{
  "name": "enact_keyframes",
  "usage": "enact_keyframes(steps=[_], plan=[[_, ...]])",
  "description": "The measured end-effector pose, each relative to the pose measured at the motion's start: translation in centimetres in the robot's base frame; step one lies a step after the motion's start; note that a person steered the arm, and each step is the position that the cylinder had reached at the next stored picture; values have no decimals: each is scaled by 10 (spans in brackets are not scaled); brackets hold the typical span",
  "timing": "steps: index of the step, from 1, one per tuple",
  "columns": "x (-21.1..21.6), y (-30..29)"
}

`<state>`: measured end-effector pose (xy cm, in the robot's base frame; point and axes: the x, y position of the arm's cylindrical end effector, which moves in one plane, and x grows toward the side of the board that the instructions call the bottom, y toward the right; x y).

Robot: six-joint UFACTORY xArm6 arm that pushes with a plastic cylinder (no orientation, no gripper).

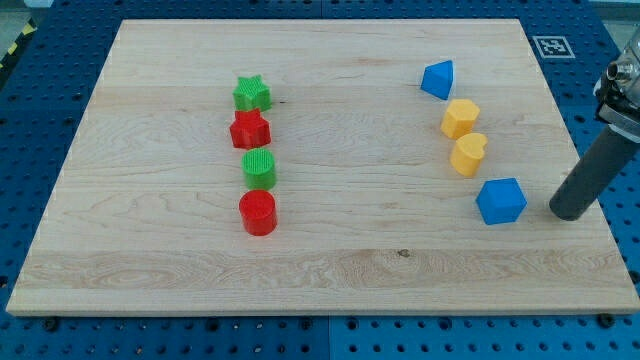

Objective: Slightly move the blue cube below the yellow heart

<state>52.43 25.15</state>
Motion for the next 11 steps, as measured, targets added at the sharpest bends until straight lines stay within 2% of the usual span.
enact_keyframes(steps=[5,10,11], plan=[[0,-39],[-8,-57],[-6,-41]])
